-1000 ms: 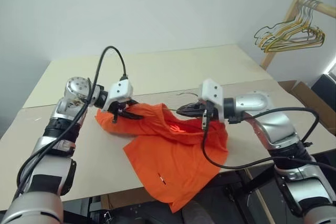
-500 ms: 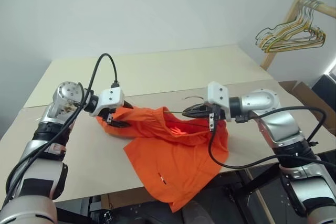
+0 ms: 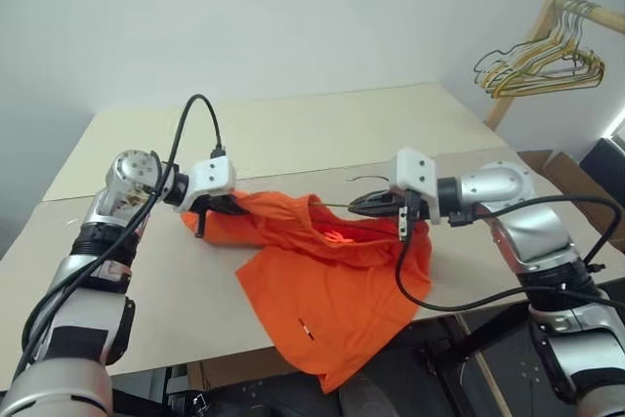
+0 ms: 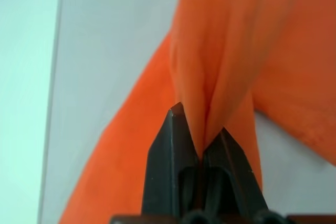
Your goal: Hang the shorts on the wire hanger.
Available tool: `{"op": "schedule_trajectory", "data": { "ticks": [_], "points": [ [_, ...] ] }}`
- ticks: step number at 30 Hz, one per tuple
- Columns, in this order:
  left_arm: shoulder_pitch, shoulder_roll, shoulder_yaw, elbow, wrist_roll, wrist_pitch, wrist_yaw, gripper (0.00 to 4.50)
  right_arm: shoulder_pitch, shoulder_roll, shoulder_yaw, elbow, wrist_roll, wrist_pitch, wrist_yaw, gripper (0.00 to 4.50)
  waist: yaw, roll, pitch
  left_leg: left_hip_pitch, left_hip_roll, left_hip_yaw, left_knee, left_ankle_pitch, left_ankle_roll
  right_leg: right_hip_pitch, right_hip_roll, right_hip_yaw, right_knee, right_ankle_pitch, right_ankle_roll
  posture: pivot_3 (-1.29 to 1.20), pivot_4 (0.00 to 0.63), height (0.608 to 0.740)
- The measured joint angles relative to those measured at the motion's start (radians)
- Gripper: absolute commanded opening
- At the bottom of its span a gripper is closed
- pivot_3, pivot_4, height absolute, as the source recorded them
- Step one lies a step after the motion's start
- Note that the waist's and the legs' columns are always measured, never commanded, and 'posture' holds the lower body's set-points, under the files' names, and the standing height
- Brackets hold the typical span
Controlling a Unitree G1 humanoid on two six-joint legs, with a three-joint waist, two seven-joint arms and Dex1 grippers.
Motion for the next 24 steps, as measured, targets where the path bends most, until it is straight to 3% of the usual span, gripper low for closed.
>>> {"op": "schedule_trajectory", "data": {
  "ticks": [14,17,24],
  "points": [
    [0.035,0.020,0.025,-0.006,-0.006,-0.005,0.003,0.02,-0.030,-0.025,-0.020,0.002,-0.002,0.046,0.020,0.00,-0.001,0.000,0.000,0.000,0.000,0.000,0.000,0.000,0.000,0.000,0.000,0.000,0.000,0.000,0.000,-0.28,0.000,0.740],
    [0.059,0.011,0.023,-0.035,-0.008,-0.007,-0.007,0.64,-0.068,-0.027,-0.025,-0.010,0.029,0.116,0.032,0.00,0.001,0.000,0.000,0.000,0.000,0.000,0.000,0.000,0.000,0.000,0.000,0.000,0.000,0.000,0.000,-0.28,0.000,0.740],
    [0.028,-0.014,0.026,-0.049,-0.034,-0.015,-0.019,2.96,-0.218,-0.079,-0.010,-0.032,0.086,0.289,0.114,0.00,-0.003,0.000,0.000,-0.001,0.000,0.000,0.000,0.000,0.000,-0.001,-0.001,0.000,0.000,0.000,0.000,-0.32,0.000,0.740]
  ]
}}
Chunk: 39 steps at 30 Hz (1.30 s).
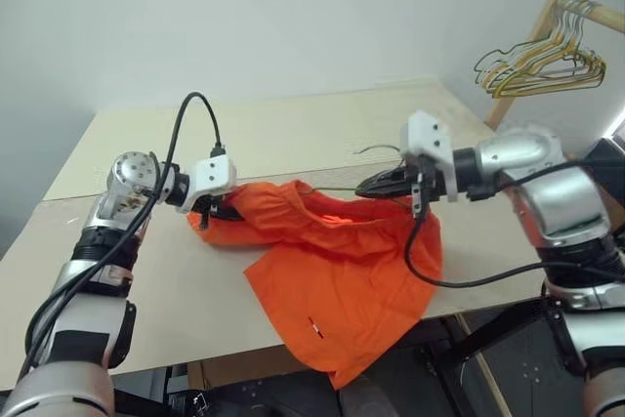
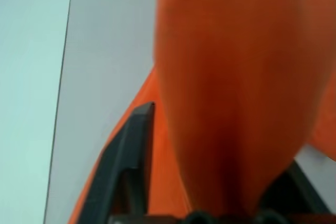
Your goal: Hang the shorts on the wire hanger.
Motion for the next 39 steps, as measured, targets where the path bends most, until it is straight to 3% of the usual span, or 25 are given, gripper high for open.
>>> {"op": "schedule_trajectory", "data": {
  "ticks": [4,5,9,13,19,23,32,34,37,39],
  "points": [
    [-0.011,0.036,0.042,-0.041,-0.103,0.011,-0.108,4.32,-0.095,-0.036,0.047,0.032,-0.003,0.100,0.051,0.00,-0.010,0.000,0.000,0.000,0.000,0.000,-0.001,0.000,0.000,-0.002,0.000,0.000,0.001,0.000,0.000,-0.32,0.000,0.740],
    [-0.013,0.045,0.057,-0.067,-0.133,0.015,-0.134,4.48,-0.118,-0.043,0.062,0.039,-0.005,0.119,0.061,0.00,-0.015,0.000,0.000,0.000,0.001,0.000,-0.002,0.000,0.000,-0.002,0.000,0.000,0.001,0.000,0.000,-0.32,0.000,0.740],
    [-0.006,0.057,0.079,-0.181,-0.243,0.065,-0.184,4.48,-0.168,-0.038,0.125,0.072,-0.040,0.148,0.072,0.00,-0.021,0.000,0.000,0.000,0.001,0.000,-0.001,0.000,0.000,-0.002,-0.001,0.000,0.003,0.000,0.000,-0.32,0.000,0.740],
    [0.005,-0.010,0.071,-0.254,-0.272,0.119,-0.148,4.48,-0.194,0.011,0.143,0.097,-0.056,0.154,0.057,0.00,-0.022,0.000,0.000,0.000,0.000,0.000,-0.001,0.000,0.000,-0.002,-0.001,0.000,0.005,0.000,0.000,-0.33,0.000,0.740],
    [-0.033,-0.109,-0.060,-0.143,-0.091,0.055,-0.013,4.48,-0.234,0.040,0.152,0.088,-0.059,0.155,0.062,0.00,-0.031,0.000,0.000,0.000,0.000,0.000,-0.001,0.000,0.000,-0.002,-0.001,0.000,0.005,0.000,0.000,-0.34,0.000,0.740],
    [-0.077,-0.144,-0.098,-0.034,-0.009,0.010,0.040,3.63,-0.241,0.040,0.152,0.084,-0.060,0.155,0.075,0.00,-0.038,0.000,0.000,0.000,0.000,0.000,-0.001,0.000,0.000,-0.003,-0.001,0.000,0.005,0.000,0.000,-0.35,0.000,0.740],
    [-0.092,-0.157,-0.091,0.000,-0.008,-0.006,0.030,0.55,-0.256,0.033,0.152,0.086,-0.069,0.155,0.073,0.00,-0.053,0.000,0.000,0.000,0.000,0.000,-0.001,0.000,0.000,-0.004,-0.001,0.000,0.006,-0.001,0.001,-0.36,0.000,0.740],
    [-0.092,-0.159,-0.086,0.000,-0.010,-0.001,0.024,0.03,-0.257,0.033,0.150,0.086,-0.071,0.155,0.070,0.00,-0.054,0.000,0.000,0.000,0.000,0.000,-0.002,0.000,0.000,-0.004,-0.001,0.000,0.006,-0.001,0.001,-0.36,0.000,0.740],
    [-0.092,-0.160,-0.081,0.000,-0.017,0.012,0.021,0.03,-0.256,0.033,0.147,0.085,-0.071,0.154,0.061,0.00,-0.054,0.000,0.000,0.000,0.000,0.000,-0.002,0.000,0.000,-0.004,-0.002,0.000,0.006,-0.001,0.001,-0.36,0.000,0.740],
    [-0.092,-0.160,-0.078,0.000,-0.021,0.017,0.023,0.00,-0.252,0.033,0.145,0.072,-0.076,0.148,0.045,0.59,-0.055,0.000,0.000,0.000,0.000,0.000,-0.002,0.000,0.000,-0.004,-0.002,0.000,0.006,-0.001,0.001,-0.37,0.000,0.740]
  ]
}}
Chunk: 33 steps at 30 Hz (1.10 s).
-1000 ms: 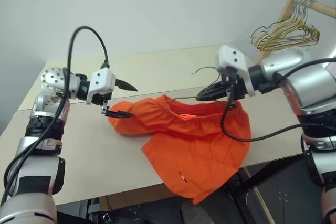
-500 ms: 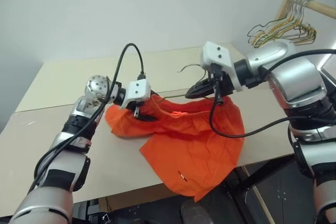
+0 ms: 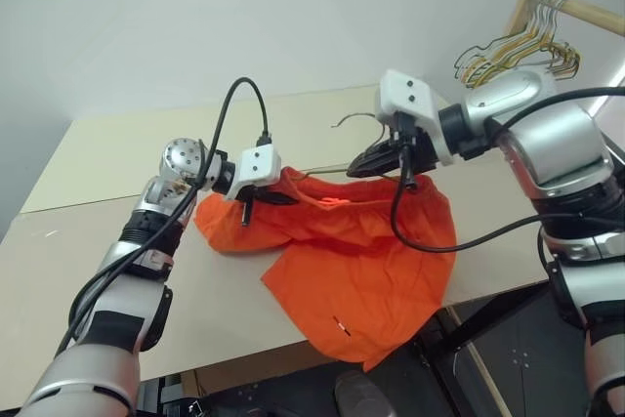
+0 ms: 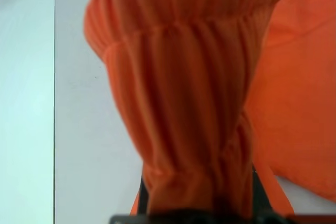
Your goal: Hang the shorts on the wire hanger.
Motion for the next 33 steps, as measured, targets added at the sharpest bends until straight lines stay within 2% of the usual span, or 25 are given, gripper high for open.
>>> {"op": "schedule_trajectory", "data": {
  "ticks": [1,5,11,14,17,21,25,29,33],
  "points": [
    [0.000,0.000,0.002,-0.001,-0.003,0.004,0.000,0.00,0.005,0.000,-0.001,-0.011,-0.003,-0.004,-0.009,0.83,0.000,0.000,0.000,0.000,0.000,0.000,0.000,0.000,0.000,0.000,0.000,0.000,0.000,0.000,0.000,-0.38,0.000,0.740],
    [0.000,-0.005,0.010,-0.005,-0.018,0.038,0.004,0.00,0.039,-0.025,-0.030,-0.054,0.002,0.003,-0.034,2.27,0.000,0.000,0.000,-0.001,-0.001,0.000,0.000,0.000,0.000,0.000,-0.001,0.000,0.000,0.000,0.000,-0.38,0.000,0.740],
    [0.006,0.004,0.018,-0.020,-0.021,0.064,0.008,0.00,0.113,-0.168,-0.257,-0.125,0.100,0.078,-0.058,4.48,0.000,0.000,0.000,-0.002,-0.001,0.000,0.000,0.000,0.000,0.000,-0.003,-0.003,-0.001,-0.001,0.001,-0.38,0.000,0.740],
    [0.008,0.011,0.019,-0.027,-0.021,0.067,0.009,0.00,0.216,-0.247,-0.364,-0.159,0.154,0.098,-0.054,4.48,-0.001,0.000,0.000,-0.001,-0.001,0.000,0.000,0.000,0.000,0.001,-0.003,-0.003,-0.002,-0.001,0.001,-0.38,0.000,0.740],
    [0.010,0.016,0.020,-0.031,-0.021,0.068,0.009,0.00,0.356,-0.323,-0.395,-0.188,0.151,0.072,-0.054,4.48,-0.001,0.000,0.000,0.000,-0.001,0.000,0.000,0.000,0.000,0.003,-0.003,-0.004,-0.002,-0.001,0.002,-0.38,0.000,0.740],
    [0.010,0.015,0.020,-0.032,-0.021,0.068,0.009,0.00,0.460,-0.330,-0.320,-0.191,0.084,0.004,-0.090,4.48,-0.008,0.000,0.000,0.001,-0.001,0.001,0.000,0.000,0.000,0.003,-0.003,-0.004,-0.002,-0.001,0.002,-0.38,0.000,0.740],
    [0.010,0.014,0.020,-0.039,-0.022,0.070,0.008,0.00,0.444,-0.263,-0.214,-0.153,0.020,-0.038,-0.132,4.48,-0.016,0.000,0.000,0.001,-0.001,0.001,0.000,0.000,0.000,0.003,-0.003,-0.005,-0.002,-0.001,0.002,-0.37,0.000,0.740],
    [0.010,0.014,0.020,-0.047,-0.023,0.077,0.005,0.00,0.373,-0.191,-0.119,-0.099,-0.018,-0.050,-0.129,3.59,-0.017,0.000,0.000,0.000,-0.001,0.001,0.001,0.000,0.000,0.003,-0.004,-0.005,-0.002,-0.001,0.002,-0.36,0.000,0.740],
    [0.010,0.015,0.021,-0.061,-0.024,0.079,0.002,0.00,0.334,-0.179,-0.073,-0.079,-0.049,-0.081,-0.106,2.17,-0.008,0.000,0.000,0.000,-0.002,0.001,0.001,0.000,0.001,0.004,-0.004,-0.005,-0.002,-0.001,0.002,-0.35,0.000,0.740]
  ]
}}
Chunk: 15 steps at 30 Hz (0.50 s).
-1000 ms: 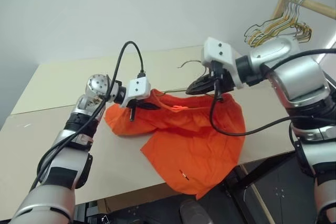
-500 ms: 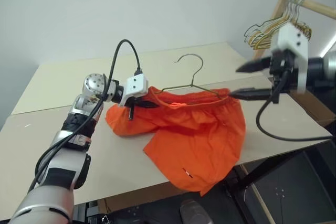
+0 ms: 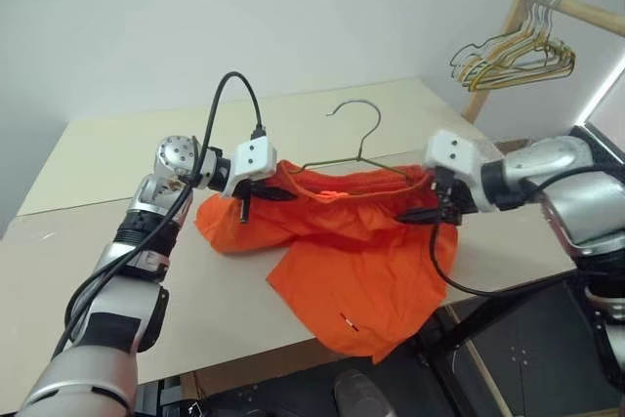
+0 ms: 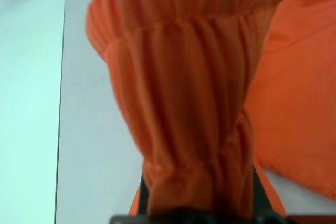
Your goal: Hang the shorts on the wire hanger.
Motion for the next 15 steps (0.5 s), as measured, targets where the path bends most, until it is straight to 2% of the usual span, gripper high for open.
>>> {"op": "schedule_trajectory", "data": {
  "ticks": [6,8,11,15],
  "points": [
    [0.035,0.003,0.001,-0.029,-0.008,0.001,0.001,0.00,-0.002,0.003,0.020,0.018,-0.021,-0.022,0.032,0.04,0.008,0.000,0.000,0.000,0.000,0.000,0.000,0.000,0.000,0.000,0.000,0.000,0.000,0.000,0.000,-0.34,0.000,0.740],
    [0.040,0.004,0.005,-0.032,-0.014,0.001,0.002,0.00,-0.002,0.003,0.023,0.017,-0.024,-0.026,0.039,0.04,0.008,0.000,0.000,0.000,0.000,0.000,0.000,0.000,0.000,0.000,0.000,0.000,0.000,0.000,0.000,-0.34,0.000,0.740],
    [0.054,0.004,0.021,-0.048,-0.039,0.002,0.002,0.75,-0.001,0.003,0.022,0.016,-0.024,-0.026,0.049,0.00,0.009,0.000,0.000,0.000,0.000,0.000,0.000,0.000,0.000,0.000,0.000,0.000,0.000,0.000,0.000,-0.34,0.000,0.740],
    [0.057,-0.002,0.067,-0.065,-0.116,0.054,-0.007,2.04,0.025,0.003,0.010,-0.003,-0.001,0.023,0.046,0.00,0.010,0.000,0.000,0.000,0.000,0.000,0.001,0.000,0.000,0.000,0.000,0.000,0.000,0.000,0.000,-0.34,0.000,0.740]
  ]
}}
